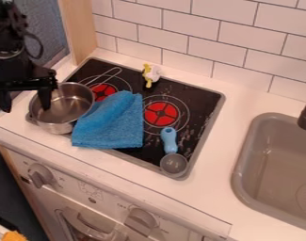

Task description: Take the silver pot and put it on the upper right corner of the hob

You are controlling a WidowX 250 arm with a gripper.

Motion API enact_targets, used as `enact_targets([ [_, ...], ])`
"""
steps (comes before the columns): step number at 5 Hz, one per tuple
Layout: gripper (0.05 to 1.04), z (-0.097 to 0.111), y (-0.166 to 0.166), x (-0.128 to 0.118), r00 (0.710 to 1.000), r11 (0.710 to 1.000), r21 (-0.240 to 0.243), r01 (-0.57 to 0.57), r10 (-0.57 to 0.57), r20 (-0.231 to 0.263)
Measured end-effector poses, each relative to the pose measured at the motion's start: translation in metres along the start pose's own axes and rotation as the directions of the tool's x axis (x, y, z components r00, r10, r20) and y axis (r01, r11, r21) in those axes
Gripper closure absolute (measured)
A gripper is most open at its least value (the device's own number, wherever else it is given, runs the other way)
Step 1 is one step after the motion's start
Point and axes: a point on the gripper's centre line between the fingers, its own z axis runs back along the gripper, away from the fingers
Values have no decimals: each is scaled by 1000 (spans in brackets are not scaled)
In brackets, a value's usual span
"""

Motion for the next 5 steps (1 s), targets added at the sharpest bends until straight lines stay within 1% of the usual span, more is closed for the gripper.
enact_targets([
  [1, 82, -15, -10, 3, 1000, 998, -55, -2, 2, 3],
  [2, 137, -25, -14, 7, 1000, 999, -33, 2, -2, -1],
  [3, 422, -25, -18, 10, 1000, 1000, -16, -9, 10, 17],
  [4, 726, -26, -17, 9, 1000, 1000, -12, -9, 10, 21],
  [5, 918, -26, -15, 8, 1000, 1000, -4, -11, 11, 18],
])
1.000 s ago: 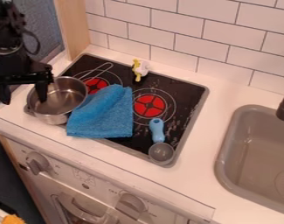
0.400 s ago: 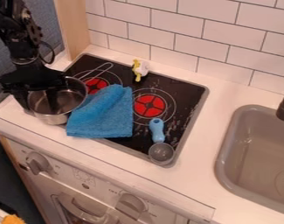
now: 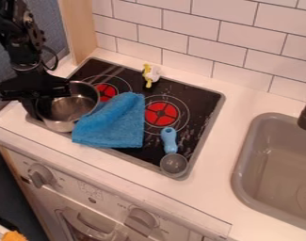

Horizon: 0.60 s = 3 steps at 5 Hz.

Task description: Take the silver pot and put it on the upper right corner of the hob

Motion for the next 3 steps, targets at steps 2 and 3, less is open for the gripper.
enact_targets([
  [2, 1001, 19, 19, 2, 999, 999, 25, -43, 42, 35],
  [3, 1001, 27, 24, 3, 998, 998, 28, -51, 50, 50],
])
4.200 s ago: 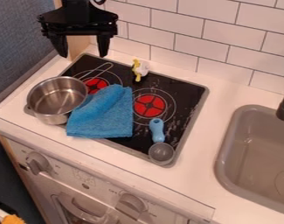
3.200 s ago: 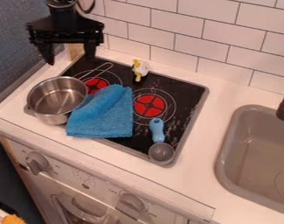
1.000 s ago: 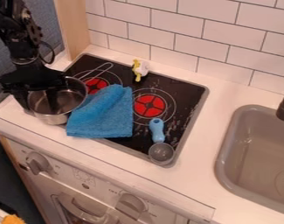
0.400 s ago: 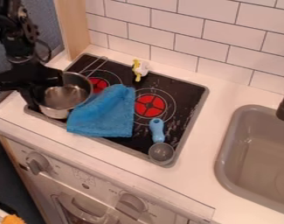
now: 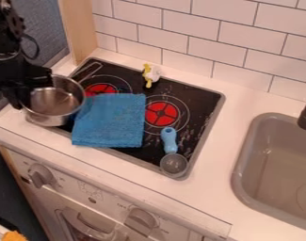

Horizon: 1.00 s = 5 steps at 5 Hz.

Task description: Take the silver pot and put it on the upper right corner of the hob

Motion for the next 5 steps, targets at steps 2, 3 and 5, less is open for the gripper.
enact_targets([
  [2, 1001, 19, 0, 6, 999, 1000, -23, -18, 19, 44],
  [3, 1001, 33, -13, 16, 995, 995, -89, -36, 43, 87],
  [5, 1001, 63, -75, 23, 987, 985, -167, 46, -19, 159],
])
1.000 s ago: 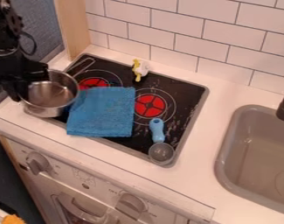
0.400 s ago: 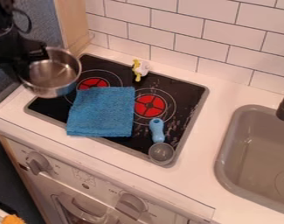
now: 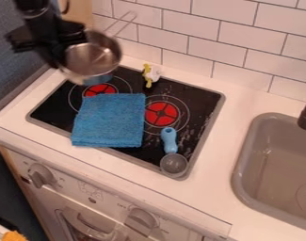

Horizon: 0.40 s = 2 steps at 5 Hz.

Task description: Take the silver pot and put it on the upper right corner of the hob

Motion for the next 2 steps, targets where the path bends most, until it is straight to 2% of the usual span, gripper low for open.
enact_targets([
  [2, 1001, 6, -66, -20, 998, 998, -22, 64, -64, -7],
])
